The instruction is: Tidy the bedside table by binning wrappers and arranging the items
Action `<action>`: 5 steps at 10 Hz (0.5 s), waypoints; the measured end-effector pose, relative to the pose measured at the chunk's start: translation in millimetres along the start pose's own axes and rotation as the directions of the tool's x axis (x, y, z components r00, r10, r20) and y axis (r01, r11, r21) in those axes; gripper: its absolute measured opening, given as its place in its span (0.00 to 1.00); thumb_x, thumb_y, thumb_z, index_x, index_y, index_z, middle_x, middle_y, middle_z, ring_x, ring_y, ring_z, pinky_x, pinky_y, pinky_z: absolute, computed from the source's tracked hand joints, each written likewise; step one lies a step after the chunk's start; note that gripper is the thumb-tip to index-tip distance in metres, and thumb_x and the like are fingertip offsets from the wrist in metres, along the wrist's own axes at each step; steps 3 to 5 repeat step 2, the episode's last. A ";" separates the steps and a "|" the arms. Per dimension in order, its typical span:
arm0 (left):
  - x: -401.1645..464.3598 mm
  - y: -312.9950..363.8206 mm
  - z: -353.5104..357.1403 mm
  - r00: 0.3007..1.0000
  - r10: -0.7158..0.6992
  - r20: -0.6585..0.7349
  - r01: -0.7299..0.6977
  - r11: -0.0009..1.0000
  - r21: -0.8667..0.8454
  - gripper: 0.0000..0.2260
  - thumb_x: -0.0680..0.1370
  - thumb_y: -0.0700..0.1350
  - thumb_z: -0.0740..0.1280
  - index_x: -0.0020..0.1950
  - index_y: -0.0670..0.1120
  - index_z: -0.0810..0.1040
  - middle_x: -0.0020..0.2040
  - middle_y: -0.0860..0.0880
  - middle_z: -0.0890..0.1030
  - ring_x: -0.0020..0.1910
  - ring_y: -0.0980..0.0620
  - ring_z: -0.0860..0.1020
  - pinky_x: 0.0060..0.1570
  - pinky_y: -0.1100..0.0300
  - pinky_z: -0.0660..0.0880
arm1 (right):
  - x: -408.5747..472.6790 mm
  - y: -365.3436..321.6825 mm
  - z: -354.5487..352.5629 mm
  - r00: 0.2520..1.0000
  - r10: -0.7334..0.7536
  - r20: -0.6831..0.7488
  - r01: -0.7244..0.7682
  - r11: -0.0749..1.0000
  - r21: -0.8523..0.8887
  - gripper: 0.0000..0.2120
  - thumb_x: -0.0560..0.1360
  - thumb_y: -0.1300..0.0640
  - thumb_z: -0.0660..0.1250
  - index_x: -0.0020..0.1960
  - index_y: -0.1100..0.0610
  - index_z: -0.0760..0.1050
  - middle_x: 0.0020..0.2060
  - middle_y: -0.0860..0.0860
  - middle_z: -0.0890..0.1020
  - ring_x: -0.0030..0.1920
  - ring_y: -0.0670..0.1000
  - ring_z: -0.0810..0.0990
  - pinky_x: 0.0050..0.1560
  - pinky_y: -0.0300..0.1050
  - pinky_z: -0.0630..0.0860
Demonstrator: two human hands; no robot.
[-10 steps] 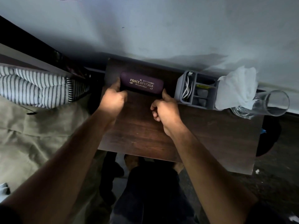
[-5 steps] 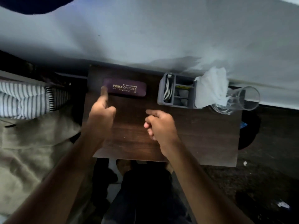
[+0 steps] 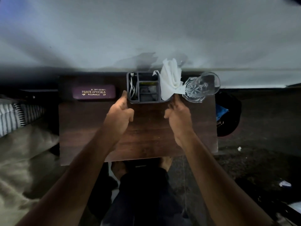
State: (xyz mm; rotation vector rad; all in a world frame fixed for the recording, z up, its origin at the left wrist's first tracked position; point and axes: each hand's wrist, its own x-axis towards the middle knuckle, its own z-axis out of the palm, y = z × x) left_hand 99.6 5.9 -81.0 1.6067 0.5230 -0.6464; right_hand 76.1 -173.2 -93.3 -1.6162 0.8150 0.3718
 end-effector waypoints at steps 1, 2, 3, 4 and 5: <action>-2.6 2.5 5.0 1.000 0.008 -0.002 -0.008 1.000 -0.004 0.40 0.70 0.25 0.57 0.81 0.47 0.57 0.78 0.51 0.65 0.64 0.65 0.70 0.50 0.71 0.69 | 1.5 -0.8 -0.6 0.997 0.019 0.079 -0.018 1.000 -0.009 0.41 0.70 0.75 0.60 0.79 0.49 0.63 0.72 0.46 0.75 0.71 0.45 0.72 0.59 0.33 0.74; -8.3 9.0 5.0 0.998 0.011 -0.063 -0.006 0.998 0.067 0.41 0.71 0.26 0.58 0.82 0.49 0.54 0.79 0.50 0.63 0.39 0.77 0.74 0.39 0.73 0.71 | -3.2 0.5 -5.3 0.997 0.041 0.064 -0.037 0.998 -0.049 0.38 0.73 0.73 0.58 0.80 0.52 0.59 0.76 0.52 0.70 0.76 0.47 0.67 0.56 0.31 0.70; -8.3 9.0 5.0 0.998 0.011 -0.063 -0.006 0.998 0.067 0.41 0.71 0.26 0.58 0.82 0.49 0.54 0.79 0.50 0.63 0.39 0.77 0.74 0.39 0.73 0.71 | -3.2 0.5 -5.3 0.997 0.041 0.064 -0.037 0.998 -0.049 0.38 0.73 0.73 0.58 0.80 0.52 0.59 0.76 0.52 0.70 0.76 0.47 0.67 0.56 0.31 0.70; -8.3 9.0 5.0 0.998 0.011 -0.063 -0.006 0.998 0.067 0.41 0.71 0.26 0.58 0.82 0.49 0.54 0.79 0.50 0.63 0.39 0.77 0.74 0.39 0.73 0.71 | -3.2 0.5 -5.3 0.997 0.041 0.064 -0.037 0.998 -0.049 0.38 0.73 0.73 0.58 0.80 0.52 0.59 0.76 0.52 0.70 0.76 0.47 0.67 0.56 0.31 0.70; -8.3 9.0 5.0 0.998 0.011 -0.063 -0.006 0.998 0.067 0.41 0.71 0.26 0.58 0.82 0.49 0.54 0.79 0.50 0.63 0.39 0.77 0.74 0.39 0.73 0.71 | -3.2 0.5 -5.3 0.997 0.041 0.064 -0.037 0.998 -0.049 0.38 0.73 0.73 0.58 0.80 0.52 0.59 0.76 0.52 0.70 0.76 0.47 0.67 0.56 0.31 0.70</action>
